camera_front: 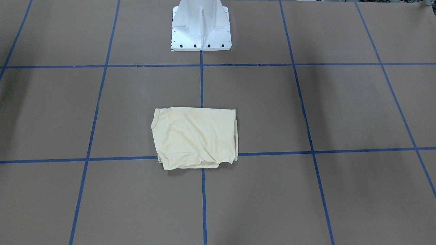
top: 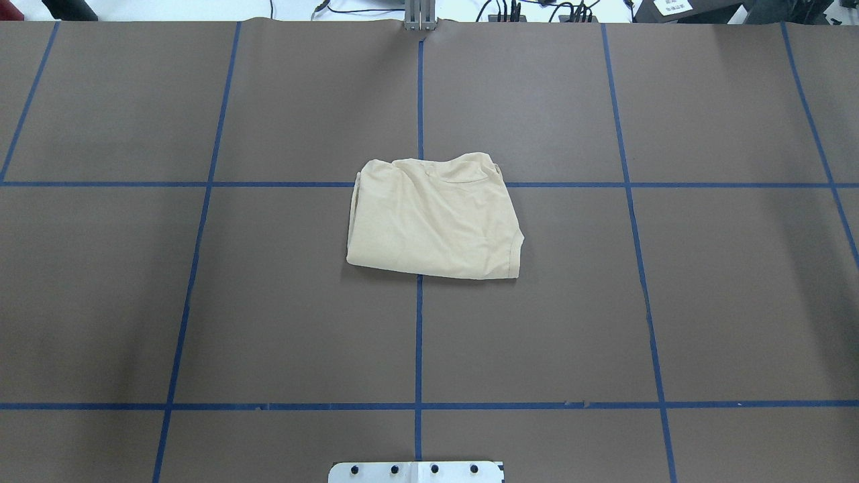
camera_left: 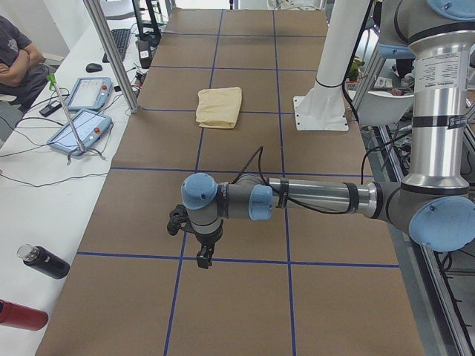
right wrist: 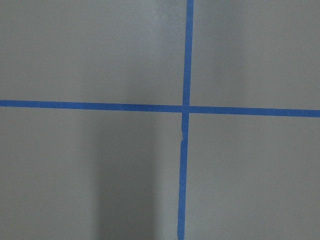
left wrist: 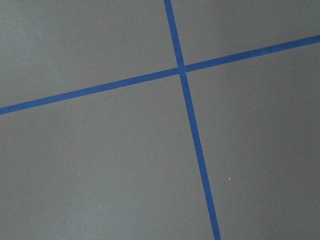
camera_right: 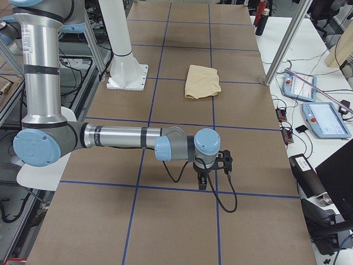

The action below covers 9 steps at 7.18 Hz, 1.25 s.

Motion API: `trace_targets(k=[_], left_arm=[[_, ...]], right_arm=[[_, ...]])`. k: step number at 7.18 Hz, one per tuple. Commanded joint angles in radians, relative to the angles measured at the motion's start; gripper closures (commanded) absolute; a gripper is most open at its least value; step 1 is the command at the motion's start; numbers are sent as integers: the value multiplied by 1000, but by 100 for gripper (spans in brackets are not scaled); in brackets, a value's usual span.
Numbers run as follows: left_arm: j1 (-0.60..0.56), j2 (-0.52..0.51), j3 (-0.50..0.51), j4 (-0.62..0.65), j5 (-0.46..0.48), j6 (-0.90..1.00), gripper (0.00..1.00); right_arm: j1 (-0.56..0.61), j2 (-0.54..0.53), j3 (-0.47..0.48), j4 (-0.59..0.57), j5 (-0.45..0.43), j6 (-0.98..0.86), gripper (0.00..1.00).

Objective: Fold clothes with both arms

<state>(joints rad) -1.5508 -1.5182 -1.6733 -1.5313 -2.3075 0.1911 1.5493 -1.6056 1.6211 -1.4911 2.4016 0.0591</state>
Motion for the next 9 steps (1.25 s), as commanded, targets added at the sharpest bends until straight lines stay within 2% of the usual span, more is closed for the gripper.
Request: trace_targets(k=[1, 6, 7, 9], left_arm=[[0, -2, -2, -1, -1, -28, 0], [-2, 1, 0, -1, -3, -48, 0], [-3, 1, -5, -3, -3, -143, 0], [-3, 0, -5, -4, -7, -188, 0]], right_arm=[[0, -23, 19, 0, 4, 16, 0], [0, -27, 10, 0, 1, 73, 0], [0, -27, 11, 0, 1, 73, 0], [0, -27, 13, 0, 2, 73, 0]])
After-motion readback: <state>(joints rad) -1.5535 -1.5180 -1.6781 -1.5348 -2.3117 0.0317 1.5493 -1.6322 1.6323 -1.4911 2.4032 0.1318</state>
